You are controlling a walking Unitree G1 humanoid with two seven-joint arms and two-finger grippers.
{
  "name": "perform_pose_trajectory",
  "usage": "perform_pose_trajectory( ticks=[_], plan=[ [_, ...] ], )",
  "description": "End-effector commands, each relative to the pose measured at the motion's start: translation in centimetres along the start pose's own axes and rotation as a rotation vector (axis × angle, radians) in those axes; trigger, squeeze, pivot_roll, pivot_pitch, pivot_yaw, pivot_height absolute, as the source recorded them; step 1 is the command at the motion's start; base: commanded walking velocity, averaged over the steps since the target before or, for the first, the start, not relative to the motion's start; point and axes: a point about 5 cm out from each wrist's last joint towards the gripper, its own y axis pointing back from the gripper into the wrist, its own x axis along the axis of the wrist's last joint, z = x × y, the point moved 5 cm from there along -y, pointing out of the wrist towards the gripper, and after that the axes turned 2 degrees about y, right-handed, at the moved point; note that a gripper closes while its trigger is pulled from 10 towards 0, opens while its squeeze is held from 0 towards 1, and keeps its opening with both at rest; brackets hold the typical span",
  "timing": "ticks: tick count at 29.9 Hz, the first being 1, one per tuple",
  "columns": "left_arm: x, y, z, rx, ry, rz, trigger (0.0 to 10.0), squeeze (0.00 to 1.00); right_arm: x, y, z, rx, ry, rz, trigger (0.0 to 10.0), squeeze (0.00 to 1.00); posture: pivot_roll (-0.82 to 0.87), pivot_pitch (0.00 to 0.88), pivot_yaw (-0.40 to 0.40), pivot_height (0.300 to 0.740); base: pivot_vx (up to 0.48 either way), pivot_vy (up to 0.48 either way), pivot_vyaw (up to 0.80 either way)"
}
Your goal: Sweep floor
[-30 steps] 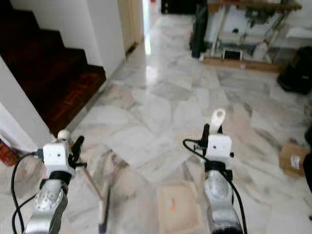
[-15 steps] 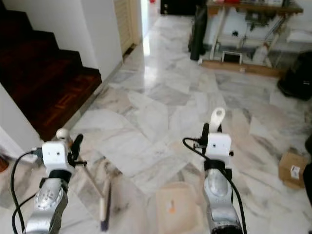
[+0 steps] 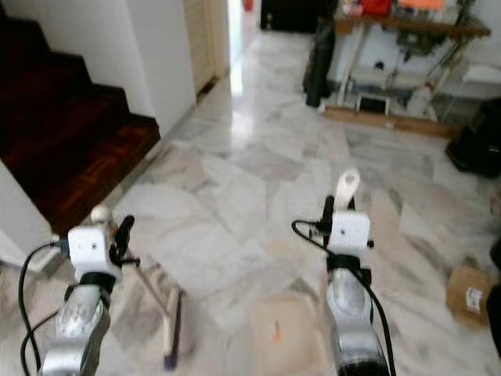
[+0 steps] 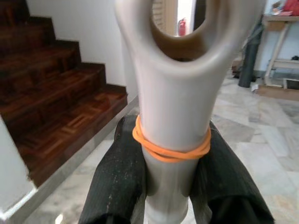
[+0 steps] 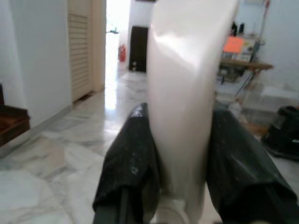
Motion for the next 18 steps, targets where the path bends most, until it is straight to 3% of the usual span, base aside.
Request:
perform_pose_trajectory(
  ticks=[1, 18],
  plan=[
    [1.48, -0.50, 0.10, -0.004, -0.016, 0.054, 10.0, 0.00, 1.27, -0.44, 0.22, -0.013, -0.026, 0.047, 10.0, 0.00, 0.06, 0.000, -0.006, 0.740, 0.315, 0.000, 0.00],
    [1.55, -0.53, 0.44, -0.011, -0.020, 0.058, 10.0, 0.00, 1.46, -0.60, 0.47, -0.017, -0.021, 0.054, 10.0, 0.00, 0.06, 0.000, -0.009, 0.740, 0.317, 0.000, 0.00]
  ],
)
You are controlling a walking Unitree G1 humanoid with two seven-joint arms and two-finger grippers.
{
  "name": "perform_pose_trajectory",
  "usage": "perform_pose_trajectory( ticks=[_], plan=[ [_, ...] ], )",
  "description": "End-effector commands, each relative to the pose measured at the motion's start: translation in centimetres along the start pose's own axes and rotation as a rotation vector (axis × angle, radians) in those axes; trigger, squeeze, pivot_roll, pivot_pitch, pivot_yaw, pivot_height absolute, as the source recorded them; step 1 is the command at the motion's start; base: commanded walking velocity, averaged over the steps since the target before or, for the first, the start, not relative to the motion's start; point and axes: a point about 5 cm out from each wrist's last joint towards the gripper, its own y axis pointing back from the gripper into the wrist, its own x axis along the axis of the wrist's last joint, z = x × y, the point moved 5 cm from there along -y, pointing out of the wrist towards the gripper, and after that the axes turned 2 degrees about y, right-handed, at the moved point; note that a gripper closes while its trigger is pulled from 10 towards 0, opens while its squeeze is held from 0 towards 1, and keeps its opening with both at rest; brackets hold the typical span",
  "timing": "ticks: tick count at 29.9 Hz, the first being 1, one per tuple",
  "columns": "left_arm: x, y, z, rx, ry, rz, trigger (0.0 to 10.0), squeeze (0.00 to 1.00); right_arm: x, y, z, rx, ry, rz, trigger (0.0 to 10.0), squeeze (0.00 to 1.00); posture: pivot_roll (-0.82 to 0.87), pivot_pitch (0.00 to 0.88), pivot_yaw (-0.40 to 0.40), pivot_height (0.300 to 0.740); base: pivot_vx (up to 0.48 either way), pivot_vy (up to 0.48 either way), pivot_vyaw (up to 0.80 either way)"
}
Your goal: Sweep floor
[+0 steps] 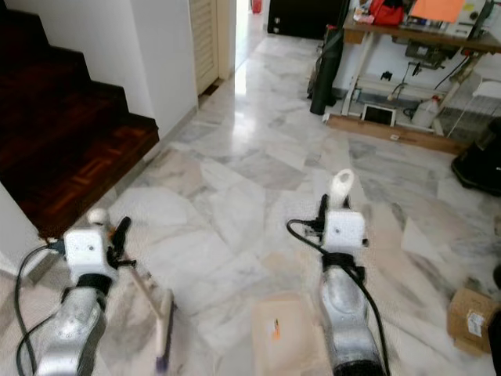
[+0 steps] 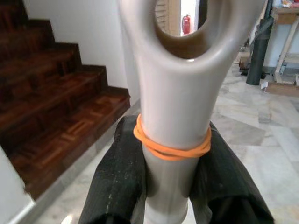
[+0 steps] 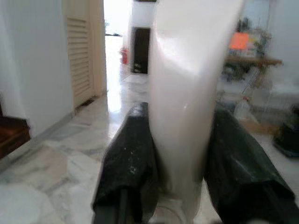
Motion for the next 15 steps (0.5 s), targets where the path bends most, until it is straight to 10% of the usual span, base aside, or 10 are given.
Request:
perform_pose_trajectory(
  ticks=[1, 15],
  plan=[
    [1.41, -0.48, 1.09, -0.030, 0.001, 0.058, 10.0, 0.00, 1.01, -0.49, 1.01, -0.025, 0.011, 0.038, 10.0, 0.00, 0.06, 0.000, -0.007, 0.740, 0.319, 0.000, 0.00],
    [1.29, -0.51, 1.32, -0.043, 0.004, 0.054, 10.0, 0.00, 1.00, -0.53, 0.98, -0.029, 0.013, 0.039, 10.0, 0.00, 0.05, 0.000, 0.000, 0.740, 0.316, 0.000, 0.00]
  ],
)
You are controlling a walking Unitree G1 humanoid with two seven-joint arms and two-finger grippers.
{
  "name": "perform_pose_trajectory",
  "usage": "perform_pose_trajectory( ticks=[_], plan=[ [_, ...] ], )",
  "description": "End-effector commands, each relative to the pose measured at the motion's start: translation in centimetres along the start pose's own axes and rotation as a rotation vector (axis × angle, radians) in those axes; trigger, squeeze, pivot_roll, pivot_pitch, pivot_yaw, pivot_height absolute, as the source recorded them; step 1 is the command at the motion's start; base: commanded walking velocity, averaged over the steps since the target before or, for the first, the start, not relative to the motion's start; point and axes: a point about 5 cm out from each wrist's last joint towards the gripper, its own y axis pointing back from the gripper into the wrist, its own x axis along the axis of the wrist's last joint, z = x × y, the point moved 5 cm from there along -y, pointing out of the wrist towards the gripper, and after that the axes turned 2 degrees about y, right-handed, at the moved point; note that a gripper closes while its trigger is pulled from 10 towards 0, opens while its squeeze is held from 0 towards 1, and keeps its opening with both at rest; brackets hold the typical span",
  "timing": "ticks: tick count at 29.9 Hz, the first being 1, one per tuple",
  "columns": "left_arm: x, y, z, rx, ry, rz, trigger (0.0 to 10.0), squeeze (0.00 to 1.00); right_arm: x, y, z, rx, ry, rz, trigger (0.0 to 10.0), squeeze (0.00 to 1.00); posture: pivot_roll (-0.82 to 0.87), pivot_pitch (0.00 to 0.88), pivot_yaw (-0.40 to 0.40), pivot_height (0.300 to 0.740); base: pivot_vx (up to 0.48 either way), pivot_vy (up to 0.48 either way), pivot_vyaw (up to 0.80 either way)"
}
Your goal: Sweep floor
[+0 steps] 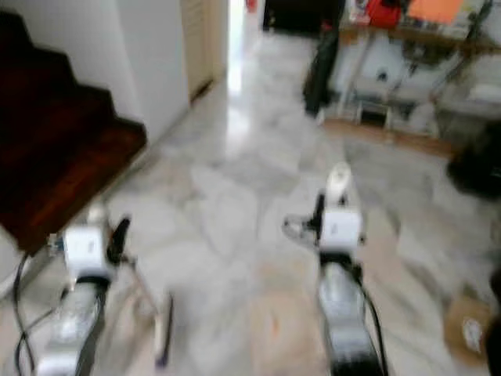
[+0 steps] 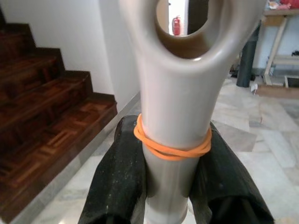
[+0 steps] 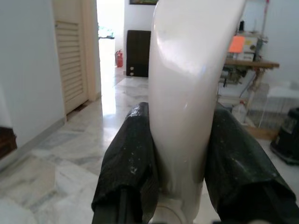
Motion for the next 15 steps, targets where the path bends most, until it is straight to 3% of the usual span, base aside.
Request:
perform_pose_trajectory(
  ticks=[1, 15],
  plan=[
    [1.03, -0.35, 0.74, -0.021, 0.003, 0.045, 10.0, 0.00, 0.54, -0.20, 1.01, -0.026, 0.012, 0.023, 10.0, 0.00, 0.05, 0.000, 0.000, 0.740, 0.315, 0.000, 0.00],
    [1.13, -0.55, 0.71, -0.033, -0.004, 0.048, 10.0, 0.00, 0.49, -0.27, 0.70, -0.025, 0.006, 0.024, 10.0, 0.00, 0.05, 0.000, 0.011, 0.740, 0.316, 0.000, 0.00]
  ],
)
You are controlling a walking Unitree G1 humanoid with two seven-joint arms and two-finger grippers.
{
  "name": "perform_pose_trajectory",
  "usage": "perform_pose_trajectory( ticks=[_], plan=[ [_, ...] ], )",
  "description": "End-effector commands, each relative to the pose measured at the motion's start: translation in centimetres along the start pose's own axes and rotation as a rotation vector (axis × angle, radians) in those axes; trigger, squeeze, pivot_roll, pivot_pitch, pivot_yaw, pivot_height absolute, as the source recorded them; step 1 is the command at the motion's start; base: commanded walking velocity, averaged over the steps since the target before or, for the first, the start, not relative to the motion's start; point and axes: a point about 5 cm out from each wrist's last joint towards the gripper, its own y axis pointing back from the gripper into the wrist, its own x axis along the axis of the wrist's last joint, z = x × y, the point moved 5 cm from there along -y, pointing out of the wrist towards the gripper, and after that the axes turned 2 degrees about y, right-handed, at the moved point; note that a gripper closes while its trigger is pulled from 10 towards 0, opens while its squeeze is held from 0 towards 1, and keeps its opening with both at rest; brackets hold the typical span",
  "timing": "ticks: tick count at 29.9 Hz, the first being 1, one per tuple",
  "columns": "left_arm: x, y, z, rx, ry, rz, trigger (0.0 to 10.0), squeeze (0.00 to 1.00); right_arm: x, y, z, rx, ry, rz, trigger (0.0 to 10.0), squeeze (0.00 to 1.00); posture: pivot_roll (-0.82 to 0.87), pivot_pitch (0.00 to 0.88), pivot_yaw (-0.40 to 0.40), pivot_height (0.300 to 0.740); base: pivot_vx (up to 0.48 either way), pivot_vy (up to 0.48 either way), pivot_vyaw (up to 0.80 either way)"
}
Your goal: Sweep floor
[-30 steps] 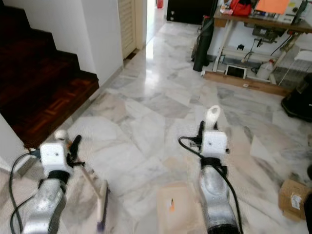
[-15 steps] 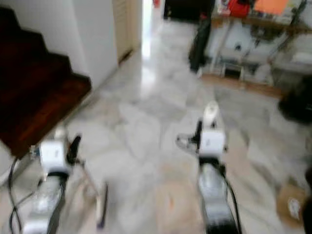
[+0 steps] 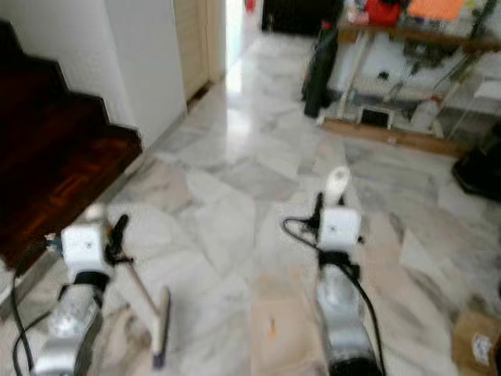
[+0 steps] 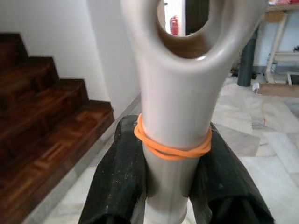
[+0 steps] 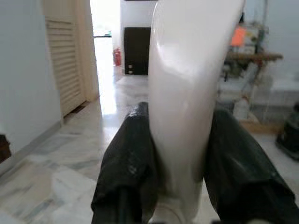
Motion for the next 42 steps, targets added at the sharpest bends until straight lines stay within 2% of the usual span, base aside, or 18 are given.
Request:
perform_pose_trajectory(
  ticks=[1, 42],
  plan=[
    [1.22, -0.34, 0.90, -0.028, 0.008, 0.052, 10.0, 0.00, 0.78, -0.31, 0.86, -0.021, 0.016, 0.034, 10.0, 0.00, 0.05, 0.000, 0.013, 0.740, 0.315, 0.000, 0.00],
    [1.23, -0.17, 1.10, -0.025, 0.017, 0.049, 10.0, 0.00, 0.66, -0.22, 0.14, 0.004, -0.002, 0.024, 10.0, 0.00, 0.06, 0.000, 0.011, 0.740, 0.316, 0.000, 0.00]
  ],
)
